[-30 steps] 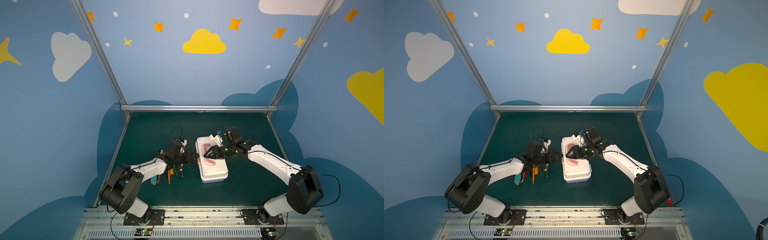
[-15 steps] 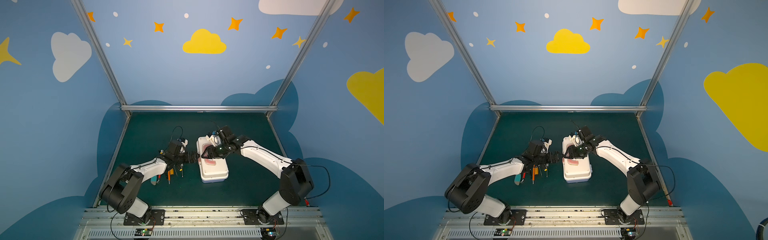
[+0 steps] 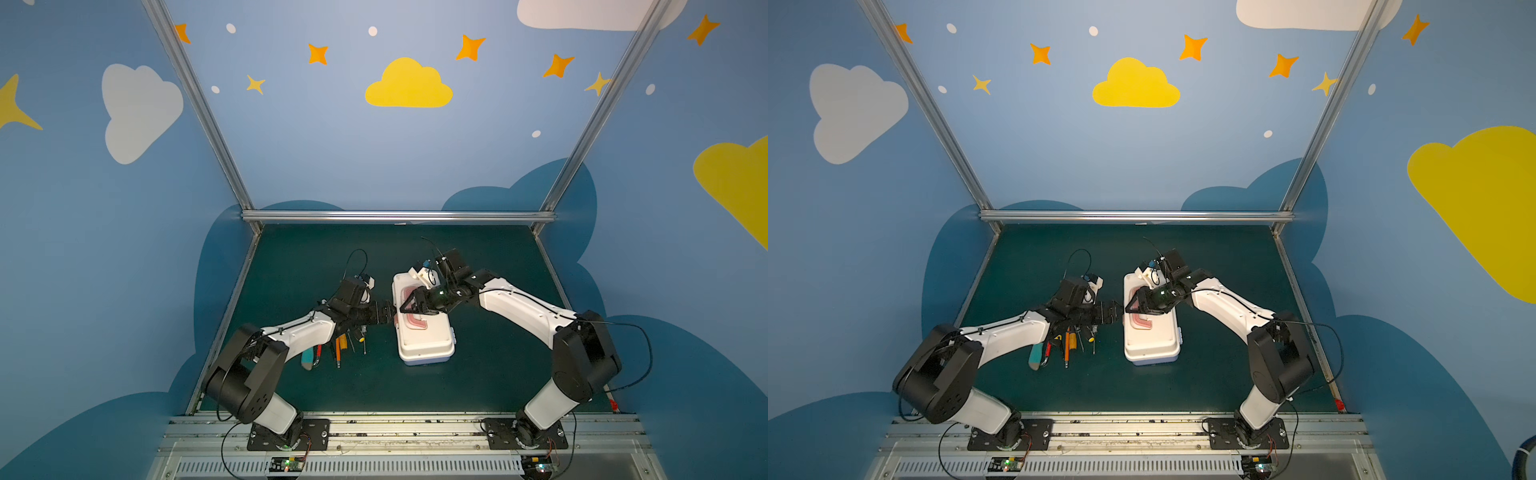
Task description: Pack the tool kit
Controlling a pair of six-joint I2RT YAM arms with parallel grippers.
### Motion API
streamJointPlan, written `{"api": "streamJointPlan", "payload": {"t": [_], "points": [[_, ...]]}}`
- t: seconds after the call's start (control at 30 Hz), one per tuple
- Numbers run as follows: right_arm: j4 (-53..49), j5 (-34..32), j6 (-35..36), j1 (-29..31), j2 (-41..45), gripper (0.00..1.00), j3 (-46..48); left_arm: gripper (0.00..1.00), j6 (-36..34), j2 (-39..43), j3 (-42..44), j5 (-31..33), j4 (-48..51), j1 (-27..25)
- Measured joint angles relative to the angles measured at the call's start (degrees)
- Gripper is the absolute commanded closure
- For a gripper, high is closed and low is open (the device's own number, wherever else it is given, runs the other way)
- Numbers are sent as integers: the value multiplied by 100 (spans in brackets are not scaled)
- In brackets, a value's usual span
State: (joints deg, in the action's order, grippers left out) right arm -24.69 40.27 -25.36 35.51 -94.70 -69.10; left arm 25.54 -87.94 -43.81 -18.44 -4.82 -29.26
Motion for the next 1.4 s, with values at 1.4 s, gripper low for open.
{"api": "streamJointPlan", "payload": {"t": [1.4], "points": [[-3615,-4597,-514,1102,-52,39,-2461,0,-319,315,155,-35,332,-28]]}}
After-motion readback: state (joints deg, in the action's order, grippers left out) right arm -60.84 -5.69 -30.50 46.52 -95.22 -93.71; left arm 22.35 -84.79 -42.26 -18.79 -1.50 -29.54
